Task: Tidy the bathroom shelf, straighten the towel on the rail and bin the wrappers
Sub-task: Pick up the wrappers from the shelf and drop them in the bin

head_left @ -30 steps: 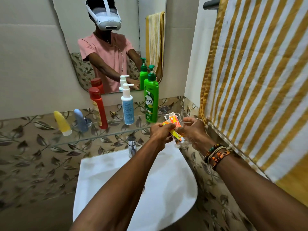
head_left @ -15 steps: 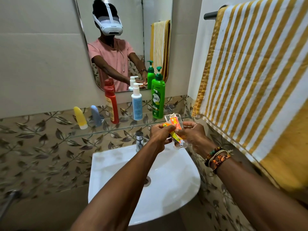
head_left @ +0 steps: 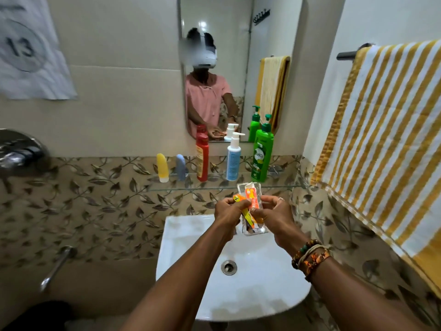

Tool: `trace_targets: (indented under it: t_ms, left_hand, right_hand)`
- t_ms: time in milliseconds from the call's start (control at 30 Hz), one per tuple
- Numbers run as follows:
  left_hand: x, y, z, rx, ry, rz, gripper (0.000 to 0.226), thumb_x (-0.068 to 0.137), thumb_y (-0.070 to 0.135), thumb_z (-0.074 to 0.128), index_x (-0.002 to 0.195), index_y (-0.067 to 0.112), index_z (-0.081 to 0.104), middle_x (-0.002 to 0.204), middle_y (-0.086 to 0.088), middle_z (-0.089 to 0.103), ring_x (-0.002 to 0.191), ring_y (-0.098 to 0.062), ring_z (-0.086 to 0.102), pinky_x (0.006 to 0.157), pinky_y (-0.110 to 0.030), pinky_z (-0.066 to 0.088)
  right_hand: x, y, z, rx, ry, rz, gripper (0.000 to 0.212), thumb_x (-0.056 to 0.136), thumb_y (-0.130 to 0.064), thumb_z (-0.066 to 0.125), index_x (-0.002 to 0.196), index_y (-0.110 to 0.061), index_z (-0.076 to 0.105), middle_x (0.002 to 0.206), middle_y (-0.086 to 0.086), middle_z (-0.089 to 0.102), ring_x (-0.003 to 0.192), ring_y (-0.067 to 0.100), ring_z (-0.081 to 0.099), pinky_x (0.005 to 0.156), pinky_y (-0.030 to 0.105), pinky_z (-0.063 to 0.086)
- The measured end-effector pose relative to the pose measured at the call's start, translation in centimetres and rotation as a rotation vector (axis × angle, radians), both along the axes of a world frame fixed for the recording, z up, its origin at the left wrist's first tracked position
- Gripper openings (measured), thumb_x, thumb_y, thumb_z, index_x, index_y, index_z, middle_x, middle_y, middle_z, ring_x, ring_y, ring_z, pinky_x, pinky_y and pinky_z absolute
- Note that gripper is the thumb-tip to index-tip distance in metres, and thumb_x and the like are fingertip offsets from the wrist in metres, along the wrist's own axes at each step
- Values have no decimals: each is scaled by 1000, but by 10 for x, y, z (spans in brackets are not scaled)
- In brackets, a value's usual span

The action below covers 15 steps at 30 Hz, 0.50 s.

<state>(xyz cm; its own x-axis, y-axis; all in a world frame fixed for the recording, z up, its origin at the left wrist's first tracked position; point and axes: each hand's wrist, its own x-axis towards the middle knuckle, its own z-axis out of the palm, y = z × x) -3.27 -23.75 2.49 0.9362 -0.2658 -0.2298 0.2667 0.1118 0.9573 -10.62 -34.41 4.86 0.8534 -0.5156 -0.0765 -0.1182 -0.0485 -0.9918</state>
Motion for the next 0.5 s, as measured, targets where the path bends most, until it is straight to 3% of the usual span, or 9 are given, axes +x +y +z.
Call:
trace_targets:
  t_ms: [133,300,500]
  left_hand:
    - [0,30,3,-56,14,69,23,83,11,76,103,6,67,98,-16,76,87,-28,74,85,-43,61]
    - [-7,53,-1,-54,-1,179,28,82,7,77,108,0,67,103,-20,74,82,-26,73,78,-36,62]
    - [-34,73,-24,-29,13,265,15,84,5,75,97,2,69,96,-17,75,76,-21,72,75,-33,61]
  right_hand:
    - [12,19,-2,-2,-1,97,50,75,0,79,121,-9,59,106,10,71,92,24,71,79,42,61]
    - [17,38,-4,9,-2,194,44,78,5,76,115,-11,58,101,8,70,82,18,71,57,25,56]
    - [7,55,-29,-14,43,277,55,75,4,78,124,-11,58,115,9,65,96,23,67,74,37,60]
